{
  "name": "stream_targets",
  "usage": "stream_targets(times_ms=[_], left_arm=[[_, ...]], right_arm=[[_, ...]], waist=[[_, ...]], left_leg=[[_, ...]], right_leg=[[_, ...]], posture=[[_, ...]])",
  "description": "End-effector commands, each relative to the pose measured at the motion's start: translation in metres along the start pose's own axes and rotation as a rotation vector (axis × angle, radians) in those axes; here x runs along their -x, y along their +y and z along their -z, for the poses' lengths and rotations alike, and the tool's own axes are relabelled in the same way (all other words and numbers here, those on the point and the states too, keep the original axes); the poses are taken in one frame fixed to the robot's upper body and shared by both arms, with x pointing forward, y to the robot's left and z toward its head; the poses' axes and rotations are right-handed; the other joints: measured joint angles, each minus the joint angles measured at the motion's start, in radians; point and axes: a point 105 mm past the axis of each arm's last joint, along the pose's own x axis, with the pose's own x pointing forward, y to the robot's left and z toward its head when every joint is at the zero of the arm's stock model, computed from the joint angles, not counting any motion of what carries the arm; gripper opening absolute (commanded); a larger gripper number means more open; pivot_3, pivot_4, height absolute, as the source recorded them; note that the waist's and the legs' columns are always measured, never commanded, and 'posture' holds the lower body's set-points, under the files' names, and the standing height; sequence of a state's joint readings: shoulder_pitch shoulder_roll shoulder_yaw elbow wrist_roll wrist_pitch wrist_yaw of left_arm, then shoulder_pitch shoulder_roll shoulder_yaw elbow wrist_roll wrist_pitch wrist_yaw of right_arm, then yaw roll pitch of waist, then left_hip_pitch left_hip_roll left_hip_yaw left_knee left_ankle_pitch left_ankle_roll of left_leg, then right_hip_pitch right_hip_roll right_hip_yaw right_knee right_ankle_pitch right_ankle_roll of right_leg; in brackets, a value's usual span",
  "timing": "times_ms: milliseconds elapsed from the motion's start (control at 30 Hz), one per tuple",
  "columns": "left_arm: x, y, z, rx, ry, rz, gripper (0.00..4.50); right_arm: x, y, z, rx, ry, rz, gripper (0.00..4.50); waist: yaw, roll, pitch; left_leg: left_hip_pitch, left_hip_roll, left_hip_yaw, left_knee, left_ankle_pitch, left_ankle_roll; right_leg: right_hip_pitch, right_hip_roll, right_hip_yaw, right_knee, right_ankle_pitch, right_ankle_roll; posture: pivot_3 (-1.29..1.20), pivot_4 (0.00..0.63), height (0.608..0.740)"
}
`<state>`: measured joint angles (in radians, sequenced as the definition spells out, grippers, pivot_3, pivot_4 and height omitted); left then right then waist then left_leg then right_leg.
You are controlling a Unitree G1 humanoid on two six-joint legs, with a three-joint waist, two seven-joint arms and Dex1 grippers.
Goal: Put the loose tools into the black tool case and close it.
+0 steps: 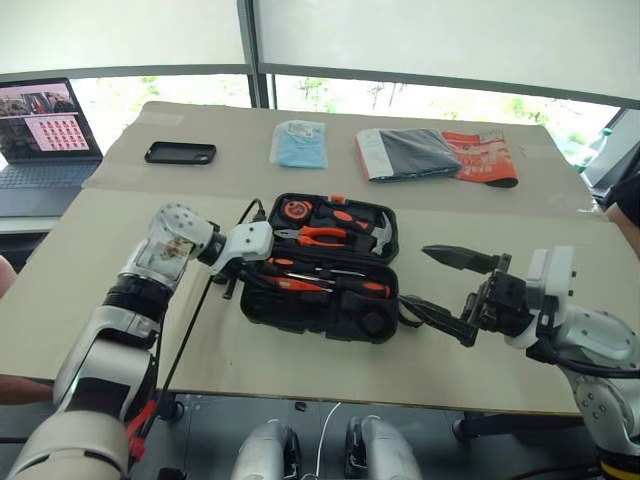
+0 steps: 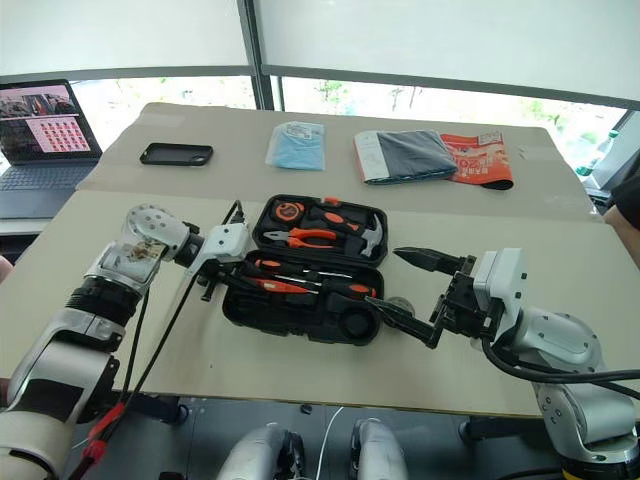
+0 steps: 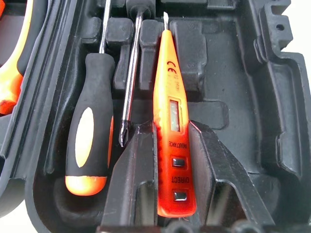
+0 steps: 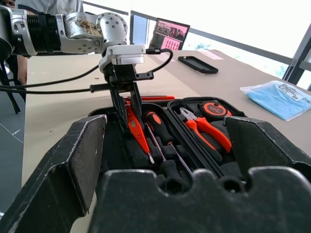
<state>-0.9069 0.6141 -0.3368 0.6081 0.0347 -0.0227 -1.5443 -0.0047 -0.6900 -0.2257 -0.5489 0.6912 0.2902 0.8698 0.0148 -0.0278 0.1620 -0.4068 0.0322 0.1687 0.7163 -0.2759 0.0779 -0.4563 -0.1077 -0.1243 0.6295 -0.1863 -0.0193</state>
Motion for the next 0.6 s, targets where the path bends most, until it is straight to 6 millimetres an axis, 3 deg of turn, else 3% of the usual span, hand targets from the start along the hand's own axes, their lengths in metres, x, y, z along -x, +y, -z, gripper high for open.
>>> stream_targets(times_ms=[33,233,400,467,533,600], left_arm=[[-0.004,-0.001,0.006,-0.015,0.063,0.036,0.47],[-0.005,-0.009,0.011,-0.016,0.124,0.103,0.47],[-0.012,-0.007,-0.001,0.032,0.010,0.077,0.47],[-0.008,0.008,-0.014,-0.011,-0.115,-0.039,1.47],[-0.004,0.011,-0.013,-0.007,-0.125,-0.062,2.05],[0.004,0.013,-0.026,-0.044,-0.224,-0.075,2.74]], right_arm=[[0.000,0.005,-0.010,0.024,-0.038,-0.005,4.50],[0.002,0.005,-0.007,0.025,-0.038,0.008,4.50],[0.001,0.005,-0.004,0.018,-0.040,0.009,4.50],[0.000,0.003,-0.004,0.004,-0.051,0.014,4.50],[0.000,0.001,-0.004,-0.016,-0.066,0.026,4.50],[-0.001,0.003,0.001,-0.033,-0.056,0.012,4.50]], waist=[[0.000,0.000,0.000],[-0.002,0.000,0.000],[-0.003,0.000,0.000],[-0.001,0.001,0.000],[0.002,0.000,0.000],[-0.001,0.000,0.000]], left_leg=[[0.000,0.000,0.000,0.000,-0.001,0.001],[0.000,0.000,0.000,0.000,-0.001,0.001],[0.000,0.000,0.000,0.000,-0.001,0.001],[0.000,0.000,0.000,0.000,-0.001,0.002],[0.000,0.000,0.000,0.001,-0.001,0.002],[-0.002,0.000,0.000,0.003,-0.001,0.002]], right_leg=[[0.000,0.000,0.000,0.000,0.000,0.000],[0.000,0.000,0.001,0.000,0.000,0.000],[0.000,0.000,0.001,0.000,0.000,0.000],[0.000,0.000,0.001,0.000,0.000,0.000],[0.000,-0.001,0.000,0.000,0.000,0.001],[-0.001,-0.001,0.000,0.000,0.001,0.001]], posture=[[0.00,0.150,0.740],[0.00,0.150,0.740],[0.00,0.150,0.740],[0.00,0.150,0.740],[0.00,0.150,0.740],[0.00,0.150,0.740]])
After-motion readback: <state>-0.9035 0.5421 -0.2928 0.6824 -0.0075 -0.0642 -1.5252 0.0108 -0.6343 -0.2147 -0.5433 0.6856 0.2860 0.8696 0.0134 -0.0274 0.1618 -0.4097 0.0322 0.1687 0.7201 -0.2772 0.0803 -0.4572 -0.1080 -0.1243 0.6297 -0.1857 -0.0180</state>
